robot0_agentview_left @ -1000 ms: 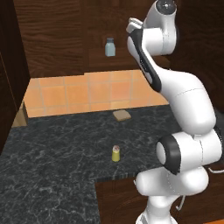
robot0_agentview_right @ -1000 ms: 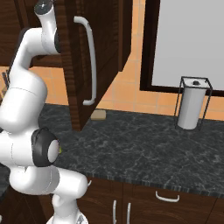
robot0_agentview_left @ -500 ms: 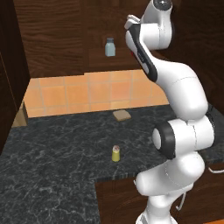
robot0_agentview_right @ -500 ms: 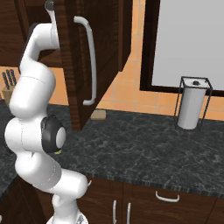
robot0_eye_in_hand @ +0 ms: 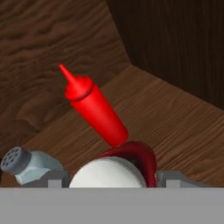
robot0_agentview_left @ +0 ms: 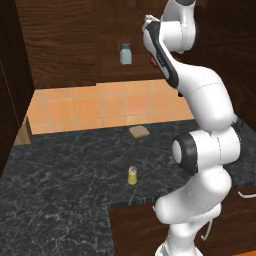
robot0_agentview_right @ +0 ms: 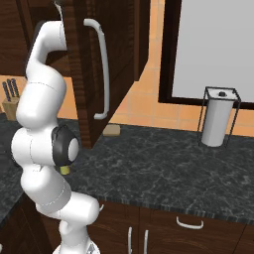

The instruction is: Put the shaker and condiment bottle from the counter next to their counterparts in the cabinet.

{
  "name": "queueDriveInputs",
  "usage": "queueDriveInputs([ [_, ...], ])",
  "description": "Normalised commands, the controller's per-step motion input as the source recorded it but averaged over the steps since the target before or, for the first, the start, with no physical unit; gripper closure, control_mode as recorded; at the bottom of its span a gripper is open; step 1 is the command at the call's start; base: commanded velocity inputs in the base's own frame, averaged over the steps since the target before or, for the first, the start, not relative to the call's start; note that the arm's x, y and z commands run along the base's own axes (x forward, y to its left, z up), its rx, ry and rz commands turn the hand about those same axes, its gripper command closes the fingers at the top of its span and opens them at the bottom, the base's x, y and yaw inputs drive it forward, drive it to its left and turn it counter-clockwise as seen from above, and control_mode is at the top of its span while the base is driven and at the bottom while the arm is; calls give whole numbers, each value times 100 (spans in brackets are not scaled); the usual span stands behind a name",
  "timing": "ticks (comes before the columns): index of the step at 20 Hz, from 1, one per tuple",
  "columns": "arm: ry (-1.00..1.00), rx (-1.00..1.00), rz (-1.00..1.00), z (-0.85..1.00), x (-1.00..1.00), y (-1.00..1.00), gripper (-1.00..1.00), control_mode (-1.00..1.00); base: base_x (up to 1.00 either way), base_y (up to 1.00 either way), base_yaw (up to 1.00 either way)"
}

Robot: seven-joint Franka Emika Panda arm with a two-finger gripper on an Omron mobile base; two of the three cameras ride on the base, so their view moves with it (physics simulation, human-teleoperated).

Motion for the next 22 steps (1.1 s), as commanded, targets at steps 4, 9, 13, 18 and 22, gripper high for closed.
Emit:
queueDriveInputs([
  [4,0,1,0,0,22,-3,-100,-100,0,0,0],
  [9,0,0,0,0,32,-3,-100,-100,0,0,0],
  [13,-4,0,0,0,27,0,-100,-100,0,0,0],
  [18,-18,-7,1,4,12,0,-100,-100,0,0,0],
  [22,-32,-13,7,23,-2,0,-100,-100,0,0,0],
])
